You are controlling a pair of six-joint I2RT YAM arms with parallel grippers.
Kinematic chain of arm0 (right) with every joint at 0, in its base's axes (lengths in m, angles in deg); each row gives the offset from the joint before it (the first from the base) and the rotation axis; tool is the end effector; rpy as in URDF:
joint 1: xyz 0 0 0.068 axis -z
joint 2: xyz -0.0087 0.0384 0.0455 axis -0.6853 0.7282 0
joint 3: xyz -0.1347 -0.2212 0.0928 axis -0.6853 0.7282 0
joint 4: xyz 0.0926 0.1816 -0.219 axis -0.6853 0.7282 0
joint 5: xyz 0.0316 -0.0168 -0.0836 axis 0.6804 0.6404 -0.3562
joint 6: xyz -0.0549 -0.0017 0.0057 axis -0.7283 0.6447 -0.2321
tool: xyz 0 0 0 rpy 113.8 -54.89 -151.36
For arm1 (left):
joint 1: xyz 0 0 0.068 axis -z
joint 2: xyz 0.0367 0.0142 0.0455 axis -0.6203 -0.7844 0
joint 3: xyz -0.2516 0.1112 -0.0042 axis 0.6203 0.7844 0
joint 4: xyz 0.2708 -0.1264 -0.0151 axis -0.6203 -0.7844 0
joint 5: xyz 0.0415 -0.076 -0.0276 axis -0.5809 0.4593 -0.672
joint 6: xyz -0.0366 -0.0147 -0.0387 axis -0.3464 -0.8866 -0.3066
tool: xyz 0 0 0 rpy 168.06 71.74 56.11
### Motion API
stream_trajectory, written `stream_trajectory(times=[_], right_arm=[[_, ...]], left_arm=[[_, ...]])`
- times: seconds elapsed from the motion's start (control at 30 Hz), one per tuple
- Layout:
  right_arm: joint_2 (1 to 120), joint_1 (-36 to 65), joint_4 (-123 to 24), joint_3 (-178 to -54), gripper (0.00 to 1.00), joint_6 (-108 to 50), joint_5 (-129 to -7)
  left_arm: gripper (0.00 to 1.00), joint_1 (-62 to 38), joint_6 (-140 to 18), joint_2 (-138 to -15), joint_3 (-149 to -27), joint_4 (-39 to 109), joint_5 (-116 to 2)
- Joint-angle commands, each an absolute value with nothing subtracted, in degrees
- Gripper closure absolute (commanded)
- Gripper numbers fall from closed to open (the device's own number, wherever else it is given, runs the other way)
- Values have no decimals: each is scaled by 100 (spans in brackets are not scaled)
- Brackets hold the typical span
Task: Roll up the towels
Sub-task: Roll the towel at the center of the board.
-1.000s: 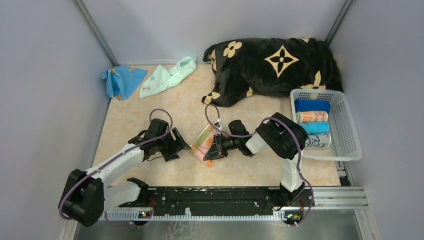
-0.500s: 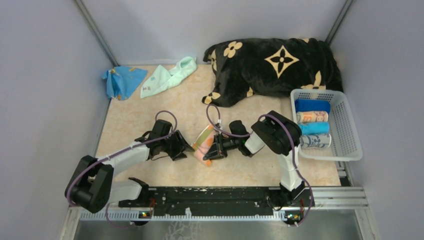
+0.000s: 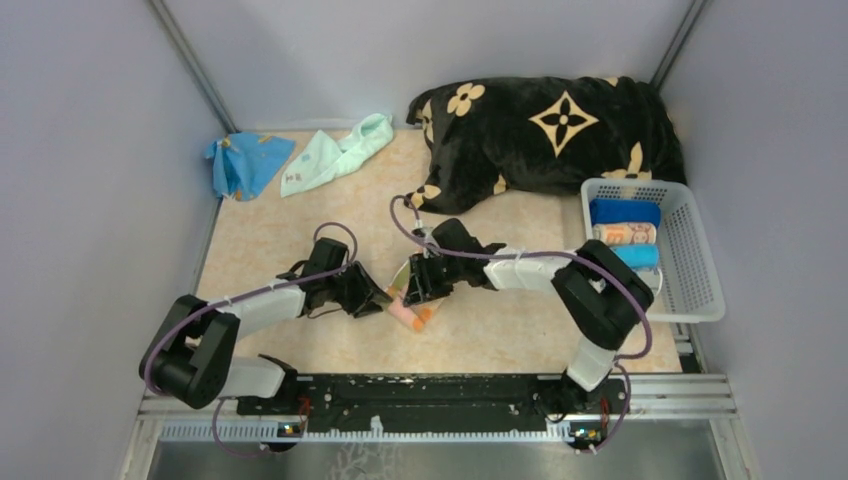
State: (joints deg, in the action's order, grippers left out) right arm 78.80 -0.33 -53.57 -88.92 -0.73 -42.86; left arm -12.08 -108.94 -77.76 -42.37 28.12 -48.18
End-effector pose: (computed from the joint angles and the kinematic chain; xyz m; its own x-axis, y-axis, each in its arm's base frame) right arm 0.2479 0.2642 0.1172 -0.9208 -0.2100 -0.3288 -0.3880 0.5814 0.7152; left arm 0.2198 -0.1210 0.1021 -0.8663 -0.4939 -0.0752 -0.3481 0.7047 -0.6183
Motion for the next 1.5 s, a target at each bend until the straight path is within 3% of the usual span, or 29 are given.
stream_trajectory(times=[0.0,0.1,0.33,1.07,1.23,1.4,1.47], right_arm=[[7154,-1037,-3217,-9869,58,-1758,-7085],[7169,-1755,-2946,-10118,57,-2189,-8325],[7769,-2888,-2857,-10452,57,-2853,-9823],[8951,-2777,-3111,-10166,58,-3327,-9887],[9005,-2401,-3133,-10033,76,-3298,-9022],[8511,-2038,-3612,-9902,97,-3085,-6947],[8344,-1763,-3939,-9838,100,-2877,-6050]], left_arm=[[55,-1185,-10809,-8083,-4034,2316,-5528],[55,-1182,-10855,-8122,-4001,2343,-5500],[55,-1182,-10903,-8094,-3955,2339,-5496],[58,-1179,-10658,-8174,-4114,2284,-5619],[51,-1198,-10564,-7836,-4169,2239,-5600],[33,-1261,-10528,-6935,-4099,1890,-5767],[28,-1279,-10522,-6550,-4068,1654,-5832]])
